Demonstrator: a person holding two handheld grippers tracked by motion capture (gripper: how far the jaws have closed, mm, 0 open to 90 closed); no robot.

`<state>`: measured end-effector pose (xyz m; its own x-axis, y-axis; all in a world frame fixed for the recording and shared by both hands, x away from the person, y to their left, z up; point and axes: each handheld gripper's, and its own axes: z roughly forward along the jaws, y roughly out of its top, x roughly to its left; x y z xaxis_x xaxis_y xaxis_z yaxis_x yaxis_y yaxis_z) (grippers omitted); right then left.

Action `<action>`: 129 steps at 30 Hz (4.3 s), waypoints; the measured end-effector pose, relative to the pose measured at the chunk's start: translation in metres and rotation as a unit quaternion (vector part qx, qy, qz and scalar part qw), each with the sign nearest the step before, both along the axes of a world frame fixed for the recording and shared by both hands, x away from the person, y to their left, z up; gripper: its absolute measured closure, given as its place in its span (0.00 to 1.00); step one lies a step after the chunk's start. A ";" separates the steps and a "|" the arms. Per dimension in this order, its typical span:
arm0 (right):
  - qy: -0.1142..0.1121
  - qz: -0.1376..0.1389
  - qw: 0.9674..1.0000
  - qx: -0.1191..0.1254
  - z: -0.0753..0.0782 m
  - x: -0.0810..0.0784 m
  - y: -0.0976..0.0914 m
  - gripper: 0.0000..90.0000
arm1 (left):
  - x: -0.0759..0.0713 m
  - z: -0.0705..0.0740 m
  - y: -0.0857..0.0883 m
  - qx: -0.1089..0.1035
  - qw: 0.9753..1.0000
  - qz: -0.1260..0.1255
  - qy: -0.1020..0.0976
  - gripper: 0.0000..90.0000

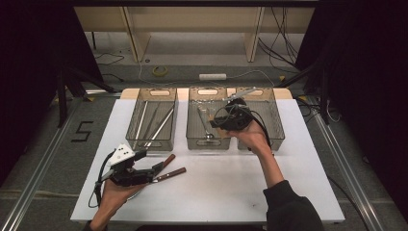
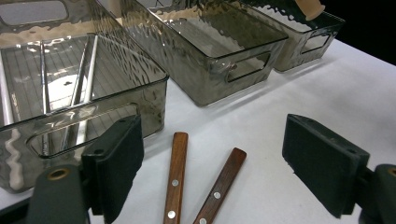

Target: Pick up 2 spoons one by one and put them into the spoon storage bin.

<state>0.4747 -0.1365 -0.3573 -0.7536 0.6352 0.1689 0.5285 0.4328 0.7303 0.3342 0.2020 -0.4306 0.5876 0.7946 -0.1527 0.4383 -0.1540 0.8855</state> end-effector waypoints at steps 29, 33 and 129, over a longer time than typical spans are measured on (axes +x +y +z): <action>-0.001 -0.072 0.997 -0.014 -0.006 0.043 0.019 0.88 | 0.000 0.000 0.000 0.000 1.000 -0.001 0.001 0.23; 0.000 -0.082 0.996 -0.023 -0.012 0.046 0.020 0.88 | 0.000 0.000 0.000 -0.002 1.000 -0.001 0.000 0.23; -0.027 -0.018 0.999 0.041 -0.048 -0.085 -0.049 0.40 | 0.026 -0.010 -0.004 0.099 0.990 0.009 0.103 0.26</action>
<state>0.3900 -0.1855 -0.4048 -0.7399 0.6480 0.1804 0.5012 0.3522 0.7904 0.3602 0.1979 -0.4406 0.5456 0.8310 -0.1083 0.6112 -0.3062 0.7299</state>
